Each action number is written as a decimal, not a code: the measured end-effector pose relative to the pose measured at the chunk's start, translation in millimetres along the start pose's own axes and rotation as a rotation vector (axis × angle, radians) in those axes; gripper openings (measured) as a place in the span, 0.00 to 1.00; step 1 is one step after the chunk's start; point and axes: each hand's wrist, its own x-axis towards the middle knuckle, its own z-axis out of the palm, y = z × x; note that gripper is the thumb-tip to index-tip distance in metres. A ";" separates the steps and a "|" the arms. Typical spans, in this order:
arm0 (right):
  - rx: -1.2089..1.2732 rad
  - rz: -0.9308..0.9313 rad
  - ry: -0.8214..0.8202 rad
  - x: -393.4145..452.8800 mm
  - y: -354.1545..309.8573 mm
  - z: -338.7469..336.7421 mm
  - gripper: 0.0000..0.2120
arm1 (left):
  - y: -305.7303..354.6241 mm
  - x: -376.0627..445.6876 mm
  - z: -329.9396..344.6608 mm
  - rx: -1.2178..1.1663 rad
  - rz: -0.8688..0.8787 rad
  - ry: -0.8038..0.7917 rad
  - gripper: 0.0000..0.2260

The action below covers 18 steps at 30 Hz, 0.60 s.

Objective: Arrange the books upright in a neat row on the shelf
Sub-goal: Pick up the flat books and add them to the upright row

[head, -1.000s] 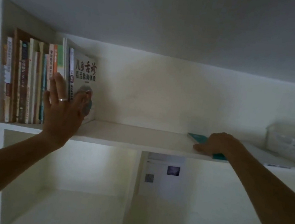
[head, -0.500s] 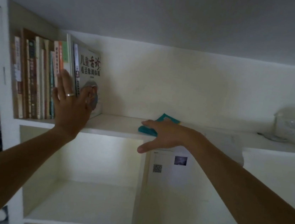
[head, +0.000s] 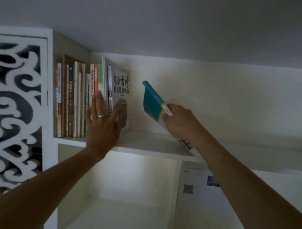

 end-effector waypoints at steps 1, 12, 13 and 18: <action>0.061 -0.038 0.050 4.7 -14.0 5.5 0.11 | -1.3 -0.8 0.1 -0.012 0.003 0.005 0.25; 0.612 -0.059 0.320 64.4 -107.2 70.4 0.11 | -4.0 -6.1 -1.7 -0.003 0.039 0.027 0.27; 0.684 -0.065 0.274 69.6 -104.9 75.2 0.14 | -4.4 -6.5 -1.7 -0.013 0.040 0.026 0.26; 0.686 -0.207 -0.170 71.0 -79.6 99.1 0.35 | -8.8 -7.6 4.6 -0.038 0.049 0.041 0.27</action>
